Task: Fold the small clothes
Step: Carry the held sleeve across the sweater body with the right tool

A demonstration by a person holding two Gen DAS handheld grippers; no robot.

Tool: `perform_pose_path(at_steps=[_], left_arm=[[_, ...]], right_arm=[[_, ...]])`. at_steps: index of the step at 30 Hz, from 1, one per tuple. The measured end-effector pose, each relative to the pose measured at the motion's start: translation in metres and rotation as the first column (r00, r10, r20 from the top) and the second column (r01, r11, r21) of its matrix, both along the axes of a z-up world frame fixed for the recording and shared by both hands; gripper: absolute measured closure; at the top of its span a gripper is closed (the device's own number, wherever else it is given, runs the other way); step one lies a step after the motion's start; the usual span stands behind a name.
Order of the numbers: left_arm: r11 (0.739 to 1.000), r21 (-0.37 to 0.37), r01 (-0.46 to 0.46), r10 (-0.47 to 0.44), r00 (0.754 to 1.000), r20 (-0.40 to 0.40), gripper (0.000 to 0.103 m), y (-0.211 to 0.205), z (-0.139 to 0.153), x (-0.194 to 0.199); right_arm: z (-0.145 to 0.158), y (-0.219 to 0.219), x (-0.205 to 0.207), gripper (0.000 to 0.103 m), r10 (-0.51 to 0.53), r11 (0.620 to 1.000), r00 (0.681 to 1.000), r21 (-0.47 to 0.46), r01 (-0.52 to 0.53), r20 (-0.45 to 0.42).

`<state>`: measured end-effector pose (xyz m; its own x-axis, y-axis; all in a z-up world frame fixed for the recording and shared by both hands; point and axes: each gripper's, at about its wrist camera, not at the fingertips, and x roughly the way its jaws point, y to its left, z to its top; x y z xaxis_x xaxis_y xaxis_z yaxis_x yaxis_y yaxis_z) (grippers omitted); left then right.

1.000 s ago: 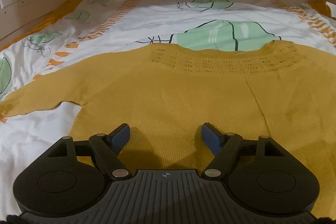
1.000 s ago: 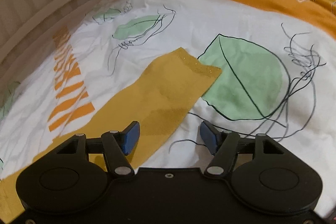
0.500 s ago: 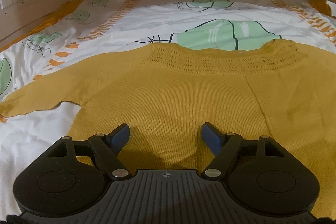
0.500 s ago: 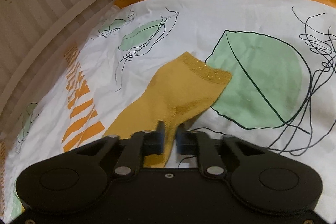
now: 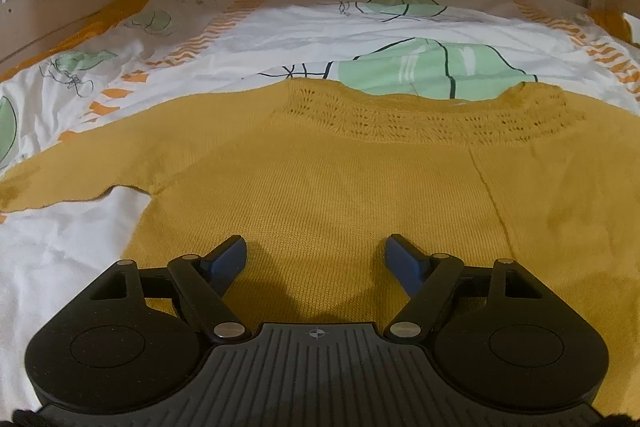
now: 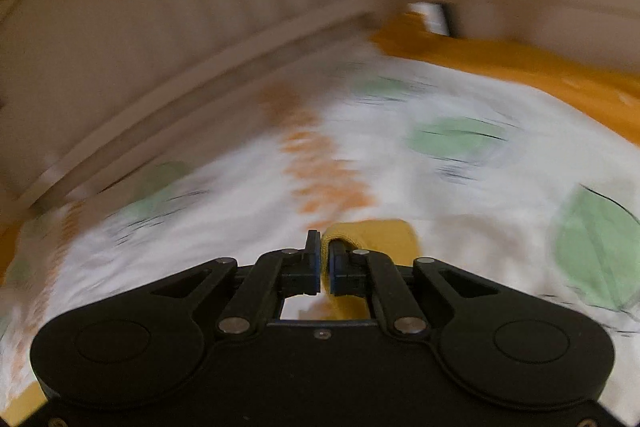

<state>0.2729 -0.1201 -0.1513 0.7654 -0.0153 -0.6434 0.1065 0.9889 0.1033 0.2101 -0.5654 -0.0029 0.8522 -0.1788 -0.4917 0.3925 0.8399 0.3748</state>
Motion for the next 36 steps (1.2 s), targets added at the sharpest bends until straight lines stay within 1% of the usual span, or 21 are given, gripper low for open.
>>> perform_pose_path(at_steps=[2, 4, 6, 8, 10, 11, 12, 14, 18, 19, 20, 21, 23, 24, 25, 26, 28, 30, 32, 36], left_arm=[[1.0, -0.013, 0.005, -0.005, 1.0, -0.01, 0.027, 0.002, 0.001, 0.002], [0.999, -0.027, 0.019, -0.019, 0.999, -0.028, 0.027, 0.006, 0.003, 0.004], [0.998, -0.042, 0.045, -0.047, 0.998, -0.051, 0.027, 0.011, 0.007, 0.007], [0.994, -0.054, 0.09, -0.095, 0.992, -0.081, 0.028, 0.017, 0.012, 0.009], [0.99, -0.078, 0.115, -0.123, 0.987, -0.101, 0.029, 0.028, 0.017, 0.009], [0.99, -0.088, 0.109, -0.118, 0.988, -0.101, 0.029, 0.036, 0.02, 0.008], [0.991, -0.093, 0.096, -0.106, 0.989, -0.1, 0.029, 0.043, 0.023, 0.006], [0.992, -0.111, 0.067, -0.077, 0.993, -0.093, 0.029, 0.061, 0.029, 0.003], [0.987, -0.163, 0.016, -0.032, 0.994, -0.1, 0.029, 0.098, 0.039, 0.001], [0.986, -0.169, 0.009, -0.026, 0.995, -0.1, 0.029, 0.105, 0.042, 0.001], [0.985, -0.173, 0.003, -0.02, 0.995, -0.098, 0.029, 0.11, 0.045, 0.001], [0.985, -0.174, 0.0, -0.017, 0.995, -0.097, 0.029, 0.114, 0.047, 0.001], [0.985, -0.173, -0.003, -0.014, 0.995, -0.097, 0.029, 0.119, 0.051, 0.003], [0.985, -0.173, 0.001, -0.018, 0.995, -0.098, 0.029, 0.119, 0.052, 0.003], [0.985, -0.174, 0.008, -0.025, 0.995, -0.098, 0.029, 0.118, 0.054, 0.004], [0.985, -0.174, 0.019, -0.036, 0.995, -0.097, 0.029, 0.117, 0.056, 0.004], [0.983, -0.176, 0.046, -0.063, 0.994, -0.094, 0.029, 0.11, 0.059, 0.006], [0.981, -0.177, 0.074, -0.092, 0.992, -0.091, 0.029, 0.1, 0.062, 0.005], [0.979, -0.174, 0.102, -0.118, 0.989, -0.086, 0.029, 0.086, 0.065, 0.006], [0.974, -0.151, 0.169, -0.182, 0.98, -0.075, 0.029, 0.055, 0.069, 0.003]], right_arm=[[0.011, 0.037, 0.016, 0.092, 0.083, 0.996, 0.997, -0.011, -0.083, 0.008], [0.019, 0.083, 0.033, 0.092, 0.178, 0.984, 0.984, -0.025, -0.178, 0.01], [0.017, 0.128, 0.049, 0.092, 0.272, 0.962, 0.962, -0.034, -0.272, 0.004], [0.012, 0.169, 0.059, 0.093, 0.349, 0.936, 0.937, -0.04, -0.349, -0.01], [-0.003, 0.211, 0.071, 0.093, 0.424, 0.904, 0.905, -0.043, -0.425, -0.037], [-0.011, 0.228, 0.076, 0.093, 0.453, 0.889, 0.89, -0.041, -0.455, -0.054], [-0.022, 0.249, 0.083, 0.093, 0.485, 0.872, 0.871, -0.033, -0.488, -0.073], [-0.043, 0.278, 0.091, 0.093, 0.525, 0.847, 0.844, -0.029, -0.531, -0.108], [-0.085, 0.33, 0.087, 0.091, 0.575, 0.805, 0.796, -0.038, -0.592, -0.189], [-0.091, 0.334, 0.082, 0.088, 0.582, 0.798, 0.787, -0.044, -0.602, -0.203], [-0.095, 0.341, 0.077, 0.084, 0.586, 0.791, 0.781, -0.059, -0.609, -0.215], [-0.095, 0.347, 0.068, 0.083, 0.587, 0.786, 0.779, -0.073, -0.614, -0.22], [-0.095, 0.347, 0.057, 0.083, 0.595, 0.778, 0.772, -0.08, -0.623, -0.226], [-0.092, 0.343, 0.052, 0.08, 0.594, 0.779, 0.772, -0.08, -0.622, -0.226], [-0.089, 0.34, 0.047, 0.068, 0.592, 0.78, 0.775, -0.084, -0.62, -0.221], [-0.087, 0.333, 0.04, 0.053, 0.588, 0.782, 0.78, -0.095, -0.616, -0.216], [-0.084, 0.329, 0.031, 0.043, 0.577, 0.784, 0.788, -0.123, -0.608, -0.216], [-0.082, 0.319, 0.02, 0.043, 0.566, 0.784, 0.794, -0.151, -0.602, -0.222], [-0.084, 0.31, 0.01, 0.042, 0.552, 0.796, 0.805, -0.15, -0.586, -0.217], [-0.089, 0.282, 0.002, 0.041, 0.491, 0.859, 0.854, -0.066, -0.508, -0.173]])
